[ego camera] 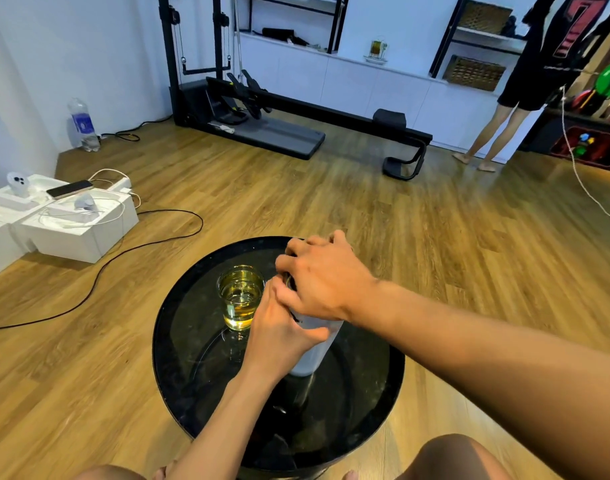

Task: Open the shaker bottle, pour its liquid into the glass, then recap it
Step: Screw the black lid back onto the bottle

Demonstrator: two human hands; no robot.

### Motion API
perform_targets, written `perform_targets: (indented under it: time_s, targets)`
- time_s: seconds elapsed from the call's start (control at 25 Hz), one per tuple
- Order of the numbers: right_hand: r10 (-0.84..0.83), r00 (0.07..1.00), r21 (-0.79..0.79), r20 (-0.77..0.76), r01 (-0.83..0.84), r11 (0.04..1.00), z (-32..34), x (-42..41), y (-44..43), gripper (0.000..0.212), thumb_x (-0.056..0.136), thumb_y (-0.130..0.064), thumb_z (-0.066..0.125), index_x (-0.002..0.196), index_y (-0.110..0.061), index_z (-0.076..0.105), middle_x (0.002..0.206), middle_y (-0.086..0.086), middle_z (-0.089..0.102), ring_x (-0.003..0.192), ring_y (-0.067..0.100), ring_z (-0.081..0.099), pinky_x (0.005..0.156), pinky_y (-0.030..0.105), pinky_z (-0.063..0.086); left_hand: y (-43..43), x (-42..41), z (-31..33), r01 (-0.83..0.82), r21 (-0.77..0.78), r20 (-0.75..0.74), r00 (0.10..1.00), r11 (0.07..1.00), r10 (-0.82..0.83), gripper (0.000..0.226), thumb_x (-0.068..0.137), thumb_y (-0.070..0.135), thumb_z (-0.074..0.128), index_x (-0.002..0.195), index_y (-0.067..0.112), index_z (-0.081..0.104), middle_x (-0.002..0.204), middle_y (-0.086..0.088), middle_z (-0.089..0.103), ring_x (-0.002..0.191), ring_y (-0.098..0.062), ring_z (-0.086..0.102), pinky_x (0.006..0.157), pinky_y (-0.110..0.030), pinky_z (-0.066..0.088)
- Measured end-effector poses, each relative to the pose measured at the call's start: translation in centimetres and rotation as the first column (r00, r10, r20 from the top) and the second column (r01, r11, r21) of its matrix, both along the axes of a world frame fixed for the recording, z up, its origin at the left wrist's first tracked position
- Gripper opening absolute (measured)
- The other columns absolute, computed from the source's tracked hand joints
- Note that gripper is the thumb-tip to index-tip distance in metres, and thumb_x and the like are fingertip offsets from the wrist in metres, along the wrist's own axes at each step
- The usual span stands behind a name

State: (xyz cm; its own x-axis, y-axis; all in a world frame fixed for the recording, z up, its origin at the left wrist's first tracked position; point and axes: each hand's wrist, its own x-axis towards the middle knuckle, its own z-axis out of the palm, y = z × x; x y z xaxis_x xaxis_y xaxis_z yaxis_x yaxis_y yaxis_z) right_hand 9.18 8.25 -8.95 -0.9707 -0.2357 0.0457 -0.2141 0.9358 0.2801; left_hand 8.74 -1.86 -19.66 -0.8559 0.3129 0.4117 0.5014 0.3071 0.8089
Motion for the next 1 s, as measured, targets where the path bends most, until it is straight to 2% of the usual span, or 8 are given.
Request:
perform_targets:
  time_s: [0.12, 0.28, 0.44, 0.52, 0.64, 0.76, 0.92, 1.0]
  targets:
    - [-0.153, 0.988, -0.091, 0.008, 0.153, 0.984, 0.0, -0.7, -1.4, 0.047, 0.096, -0.052, 0.035, 0.122, -0.023, 0.062, 0.126, 0.008, 0.058, 0.111, 0.031, 0.056, 0.088, 0.049, 0.033, -0.1, 0.0, -0.4, -0.016, -0.030, -0.005, 1.000, 0.999, 0.015, 0.087, 0.057, 0.058, 0.076, 0.119, 0.000, 0.056, 0.109, -0.004, 0.056, 0.097, -0.012, 0.050, 0.080, -0.009, 0.041]
    - [0.220, 0.968, 0.036, 0.119, -0.226, 0.973, 1.1, -0.6, 0.7, 0.059, 0.096, -0.052, 0.016, 0.126, -0.026, 0.060, 0.125, 0.004, 0.061, 0.110, 0.030, 0.056, 0.085, 0.044, 0.041, 0.1, 0.1, -0.8, -0.073, -0.072, -0.016, 0.997, 0.995, 0.072, 0.071, 0.059, 0.053, 0.074, 0.102, -0.003, 0.066, 0.106, -0.017, 0.062, 0.105, -0.019, 0.053, 0.086, -0.008, 0.037]
    - [0.040, 0.998, 0.029, 0.054, -0.042, 0.999, 0.0, -0.7, -1.3, 0.043, 0.104, -0.041, 0.027, 0.123, -0.021, 0.060, 0.125, 0.004, 0.060, 0.116, 0.030, 0.051, 0.084, 0.044, 0.035, -0.4, -0.4, -0.5, -0.021, -0.064, 0.037, 0.999, 0.998, 0.024, 0.094, 0.059, 0.031, 0.090, 0.137, 0.006, 0.043, 0.131, -0.010, 0.056, 0.120, -0.024, 0.054, 0.096, -0.025, 0.043]
    - [0.050, 0.996, 0.001, 0.080, -0.050, 0.999, 0.3, -1.0, -1.2, 0.048, 0.103, -0.049, 0.026, 0.125, -0.021, 0.059, 0.124, 0.004, 0.061, 0.115, 0.029, 0.052, 0.086, 0.046, 0.037, -0.2, -0.3, -0.6, -0.050, -0.113, -0.013, 0.999, 0.992, 0.048, 0.079, 0.060, 0.048, 0.081, 0.118, -0.002, 0.060, 0.109, -0.015, 0.066, 0.106, -0.028, 0.060, 0.085, -0.018, 0.043]
    - [0.359, 0.914, 0.096, 0.190, -0.381, 0.920, 1.7, -1.5, 1.2, 0.060, 0.098, -0.056, 0.018, 0.134, -0.026, 0.055, 0.126, 0.006, 0.061, 0.109, 0.028, 0.054, 0.086, 0.045, 0.046, 0.3, 0.1, -1.0, -0.059, -0.087, 0.021, 0.998, 0.995, 0.061, 0.045, 0.054, 0.042, 0.086, 0.078, 0.007, 0.071, 0.086, -0.012, 0.066, 0.098, -0.025, 0.058, 0.076, -0.019, 0.046]
    - [0.388, 0.903, 0.112, 0.186, -0.412, 0.904, 1.4, -1.7, 1.9, 0.055, 0.098, -0.049, 0.019, 0.135, -0.028, 0.055, 0.126, 0.004, 0.062, 0.109, 0.026, 0.053, 0.085, 0.043, 0.046, 0.2, -0.1, -0.9, -0.090, -0.084, -0.044, 0.995, 0.992, 0.086, 0.061, 0.052, 0.037, 0.090, 0.096, 0.001, 0.066, 0.105, -0.017, 0.064, 0.108, -0.033, 0.060, 0.086, -0.029, 0.048]
    - [0.267, 0.959, -0.017, 0.095, -0.267, 0.964, 0.7, -1.9, 0.7, 0.042, 0.102, -0.044, 0.032, 0.127, -0.024, 0.059, 0.119, 0.002, 0.062, 0.111, 0.024, 0.053, 0.082, 0.039, 0.044, 0.3, -0.7, -1.0, -0.052, -0.085, -0.037, 0.998, 0.995, 0.049, 0.076, 0.055, 0.035, 0.090, 0.110, -0.006, 0.057, 0.107, -0.012, 0.057, 0.102, -0.021, 0.054, 0.087, -0.008, 0.038]
    - [0.299, 0.943, -0.038, 0.148, -0.296, 0.954, 1.5, -2.0, 1.1, 0.044, 0.100, -0.049, 0.034, 0.129, -0.025, 0.057, 0.119, 0.002, 0.062, 0.110, 0.024, 0.055, 0.083, 0.039, 0.044, 0.2, -0.4, -0.7, -0.046, -0.068, -0.048, 0.998, 0.997, 0.043, 0.077, 0.055, 0.041, 0.087, 0.110, -0.005, 0.059, 0.109, -0.010, 0.055, 0.104, -0.018, 0.052, 0.088, 0.002, 0.031]
